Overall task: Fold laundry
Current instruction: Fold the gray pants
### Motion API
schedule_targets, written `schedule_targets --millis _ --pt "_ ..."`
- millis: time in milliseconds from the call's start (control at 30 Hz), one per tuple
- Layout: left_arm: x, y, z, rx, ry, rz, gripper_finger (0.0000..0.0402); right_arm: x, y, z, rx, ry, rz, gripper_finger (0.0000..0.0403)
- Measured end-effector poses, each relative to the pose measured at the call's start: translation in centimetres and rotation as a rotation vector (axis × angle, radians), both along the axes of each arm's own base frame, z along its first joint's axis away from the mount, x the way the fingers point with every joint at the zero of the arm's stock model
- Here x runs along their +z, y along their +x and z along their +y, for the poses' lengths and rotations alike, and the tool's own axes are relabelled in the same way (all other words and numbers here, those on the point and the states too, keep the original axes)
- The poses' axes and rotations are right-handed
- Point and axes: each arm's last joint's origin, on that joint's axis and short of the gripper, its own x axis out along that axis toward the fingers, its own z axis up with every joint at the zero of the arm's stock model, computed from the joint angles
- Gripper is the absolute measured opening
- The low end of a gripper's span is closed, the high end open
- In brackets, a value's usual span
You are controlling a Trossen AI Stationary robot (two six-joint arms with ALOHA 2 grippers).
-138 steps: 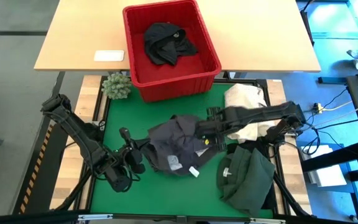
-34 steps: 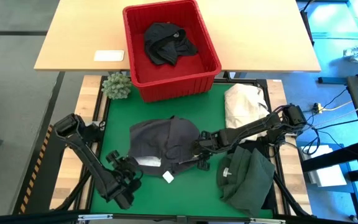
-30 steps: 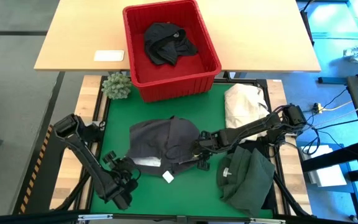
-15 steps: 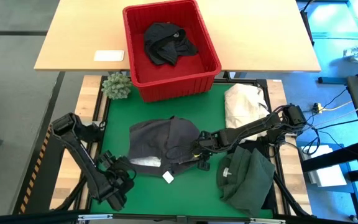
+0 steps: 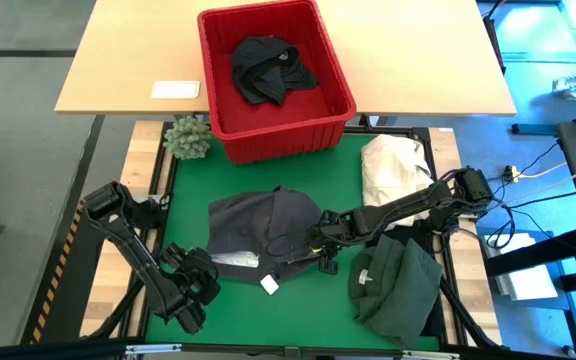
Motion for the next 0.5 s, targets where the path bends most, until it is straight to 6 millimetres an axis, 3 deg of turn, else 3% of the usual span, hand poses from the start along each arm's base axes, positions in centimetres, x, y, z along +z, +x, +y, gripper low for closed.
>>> schedule_targets --millis 267,500 --pt "-1.8 -0.9 1.1 0.084 0.051 -0.011 0.0232 0.0 0.0 0.0 -0.001 0.0 0.002 0.0033" --pt "-3.0 -1.6 2.0 0.103 0.089 0.004 0.0128 0.0 0.0 0.0 0.004 0.01 0.006 0.0033"
